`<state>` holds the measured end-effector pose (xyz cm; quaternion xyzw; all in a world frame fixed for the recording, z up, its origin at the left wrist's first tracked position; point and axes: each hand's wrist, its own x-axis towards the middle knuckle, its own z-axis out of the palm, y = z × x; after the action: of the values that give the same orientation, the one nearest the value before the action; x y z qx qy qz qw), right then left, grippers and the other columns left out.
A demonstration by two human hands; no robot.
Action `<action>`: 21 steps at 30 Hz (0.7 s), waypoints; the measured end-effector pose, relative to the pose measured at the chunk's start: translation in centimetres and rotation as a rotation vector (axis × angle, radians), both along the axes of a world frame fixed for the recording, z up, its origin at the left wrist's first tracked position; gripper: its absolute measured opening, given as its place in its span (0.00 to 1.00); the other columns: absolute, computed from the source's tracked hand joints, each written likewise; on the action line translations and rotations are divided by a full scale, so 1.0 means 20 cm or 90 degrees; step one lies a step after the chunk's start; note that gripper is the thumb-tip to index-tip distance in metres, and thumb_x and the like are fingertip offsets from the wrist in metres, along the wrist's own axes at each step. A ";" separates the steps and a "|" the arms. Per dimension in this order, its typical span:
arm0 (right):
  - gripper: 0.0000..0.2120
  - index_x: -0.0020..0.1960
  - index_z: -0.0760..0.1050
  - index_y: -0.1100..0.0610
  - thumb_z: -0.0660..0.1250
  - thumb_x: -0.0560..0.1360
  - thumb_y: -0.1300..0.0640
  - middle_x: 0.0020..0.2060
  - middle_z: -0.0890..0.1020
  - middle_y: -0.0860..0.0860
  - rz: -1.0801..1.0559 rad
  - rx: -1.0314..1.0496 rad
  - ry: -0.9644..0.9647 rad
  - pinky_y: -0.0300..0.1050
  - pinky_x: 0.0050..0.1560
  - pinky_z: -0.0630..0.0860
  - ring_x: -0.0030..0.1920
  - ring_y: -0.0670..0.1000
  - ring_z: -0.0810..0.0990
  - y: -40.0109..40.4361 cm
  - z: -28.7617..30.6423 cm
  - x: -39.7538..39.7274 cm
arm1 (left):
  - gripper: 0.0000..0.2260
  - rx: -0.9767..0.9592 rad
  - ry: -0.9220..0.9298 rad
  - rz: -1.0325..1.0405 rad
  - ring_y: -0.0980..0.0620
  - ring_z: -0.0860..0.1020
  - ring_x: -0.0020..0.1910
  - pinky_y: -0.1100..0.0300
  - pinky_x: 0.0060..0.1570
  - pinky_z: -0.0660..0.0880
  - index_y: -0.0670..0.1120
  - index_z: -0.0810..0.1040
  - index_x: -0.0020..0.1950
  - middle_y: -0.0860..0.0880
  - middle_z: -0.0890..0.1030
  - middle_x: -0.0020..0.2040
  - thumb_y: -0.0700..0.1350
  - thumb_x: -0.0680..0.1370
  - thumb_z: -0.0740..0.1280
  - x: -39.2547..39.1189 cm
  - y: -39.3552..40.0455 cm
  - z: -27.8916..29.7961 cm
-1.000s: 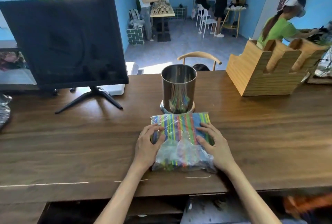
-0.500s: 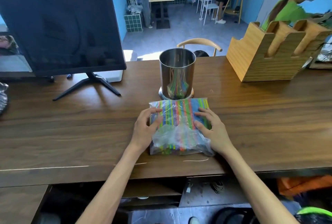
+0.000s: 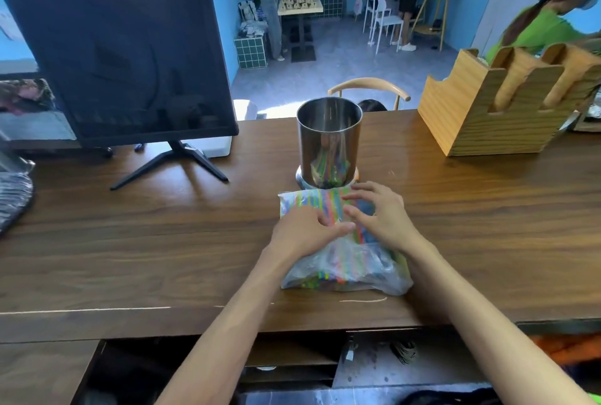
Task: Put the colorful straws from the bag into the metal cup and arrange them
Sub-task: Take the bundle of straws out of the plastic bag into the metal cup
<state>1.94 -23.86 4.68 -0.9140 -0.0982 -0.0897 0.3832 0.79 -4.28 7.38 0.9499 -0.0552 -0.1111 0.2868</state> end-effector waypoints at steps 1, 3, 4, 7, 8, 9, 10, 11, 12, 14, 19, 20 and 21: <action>0.10 0.59 0.84 0.45 0.72 0.78 0.47 0.66 0.78 0.45 0.017 -0.013 0.015 0.56 0.74 0.59 0.71 0.47 0.71 0.01 0.01 0.02 | 0.26 0.023 -0.005 -0.009 0.52 0.78 0.34 0.57 0.33 0.68 0.49 0.77 0.32 0.54 0.76 0.29 0.71 0.69 0.71 0.00 -0.02 0.00; 0.11 0.60 0.84 0.44 0.72 0.78 0.45 0.66 0.78 0.43 0.039 -0.048 0.037 0.58 0.73 0.59 0.72 0.48 0.69 0.04 0.00 0.04 | 0.23 0.023 -0.003 -0.019 0.55 0.74 0.31 0.58 0.32 0.66 0.49 0.75 0.28 0.55 0.75 0.27 0.64 0.70 0.75 0.01 -0.03 0.00; 0.12 0.60 0.84 0.44 0.72 0.78 0.45 0.67 0.78 0.43 0.042 -0.062 0.043 0.58 0.73 0.58 0.72 0.48 0.68 0.04 -0.01 0.05 | 0.21 0.003 0.003 -0.019 0.56 0.73 0.31 0.59 0.33 0.66 0.50 0.75 0.27 0.56 0.74 0.26 0.61 0.70 0.77 0.01 -0.03 -0.01; 0.11 0.59 0.83 0.41 0.72 0.78 0.44 0.66 0.78 0.41 0.036 -0.042 0.045 0.58 0.73 0.57 0.73 0.48 0.67 0.03 -0.04 0.07 | 0.14 -0.041 -0.027 0.001 0.59 0.75 0.32 0.60 0.36 0.69 0.53 0.79 0.29 0.58 0.77 0.27 0.54 0.72 0.78 -0.01 -0.04 -0.01; 0.10 0.59 0.83 0.41 0.72 0.77 0.45 0.66 0.78 0.40 0.032 -0.030 0.045 0.57 0.72 0.57 0.73 0.48 0.67 0.02 -0.05 0.07 | 0.12 -0.053 -0.048 0.020 0.60 0.77 0.34 0.60 0.36 0.71 0.53 0.81 0.32 0.58 0.79 0.29 0.54 0.71 0.79 -0.03 -0.04 -0.01; 0.10 0.59 0.83 0.40 0.72 0.77 0.46 0.65 0.78 0.40 0.029 -0.025 0.044 0.55 0.72 0.56 0.72 0.48 0.67 0.02 -0.05 0.08 | 0.10 -0.077 -0.068 0.039 0.61 0.78 0.35 0.63 0.36 0.71 0.53 0.83 0.34 0.59 0.80 0.30 0.54 0.71 0.79 -0.06 -0.03 -0.01; 0.10 0.58 0.83 0.40 0.72 0.77 0.46 0.65 0.79 0.41 0.026 -0.024 0.044 0.54 0.71 0.56 0.72 0.48 0.67 0.02 -0.05 0.09 | 0.09 -0.121 -0.086 0.046 0.62 0.78 0.34 0.65 0.35 0.71 0.53 0.84 0.36 0.59 0.80 0.30 0.54 0.71 0.80 -0.08 -0.03 0.00; 0.11 0.58 0.83 0.40 0.73 0.77 0.47 0.65 0.79 0.41 0.023 -0.025 0.045 0.54 0.71 0.56 0.72 0.48 0.67 0.02 -0.06 0.09 | 0.08 -0.170 -0.105 0.034 0.64 0.77 0.32 0.67 0.35 0.71 0.53 0.84 0.36 0.60 0.80 0.29 0.52 0.70 0.80 -0.11 -0.02 0.01; 0.11 0.58 0.83 0.40 0.73 0.76 0.46 0.65 0.79 0.41 0.020 -0.027 0.047 0.54 0.70 0.56 0.72 0.48 0.67 0.03 -0.06 0.10 | 0.07 -0.210 -0.120 0.004 0.64 0.77 0.32 0.69 0.36 0.72 0.54 0.84 0.36 0.61 0.81 0.30 0.51 0.70 0.81 -0.15 -0.02 0.03; 0.11 0.58 0.83 0.40 0.73 0.76 0.43 0.65 0.79 0.41 0.018 -0.036 0.051 0.55 0.70 0.57 0.72 0.48 0.67 0.02 -0.07 0.11 | 0.06 -0.280 -0.111 -0.083 0.64 0.80 0.35 0.68 0.41 0.75 0.54 0.85 0.38 0.60 0.84 0.35 0.49 0.71 0.80 -0.22 -0.01 0.07; 0.13 0.61 0.82 0.40 0.70 0.77 0.40 0.66 0.78 0.41 0.017 -0.057 0.049 0.56 0.71 0.57 0.72 0.49 0.66 0.01 -0.09 0.12 | 0.04 -0.287 0.082 -0.317 0.61 0.84 0.44 0.65 0.52 0.78 0.51 0.86 0.44 0.56 0.87 0.42 0.50 0.74 0.78 -0.44 0.03 0.06; 0.13 0.61 0.81 0.40 0.70 0.77 0.40 0.66 0.78 0.41 0.017 -0.058 0.046 0.57 0.71 0.57 0.72 0.49 0.66 0.01 -0.10 0.11 | 0.06 -0.252 0.093 -0.347 0.62 0.83 0.44 0.63 0.53 0.79 0.50 0.86 0.45 0.56 0.87 0.43 0.51 0.74 0.78 -0.49 0.04 0.03; 0.14 0.61 0.81 0.40 0.70 0.78 0.40 0.66 0.78 0.41 0.018 -0.057 0.043 0.57 0.71 0.57 0.72 0.49 0.66 0.01 -0.10 0.11 | 0.07 -0.209 0.089 -0.371 0.62 0.83 0.44 0.63 0.52 0.79 0.49 0.86 0.45 0.56 0.87 0.43 0.51 0.74 0.78 -0.52 0.04 0.00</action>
<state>4.21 -23.60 2.68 -0.9314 -0.1022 -0.0489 0.3459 -9.69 -3.50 7.39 0.8254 -0.3213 -0.2430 0.3955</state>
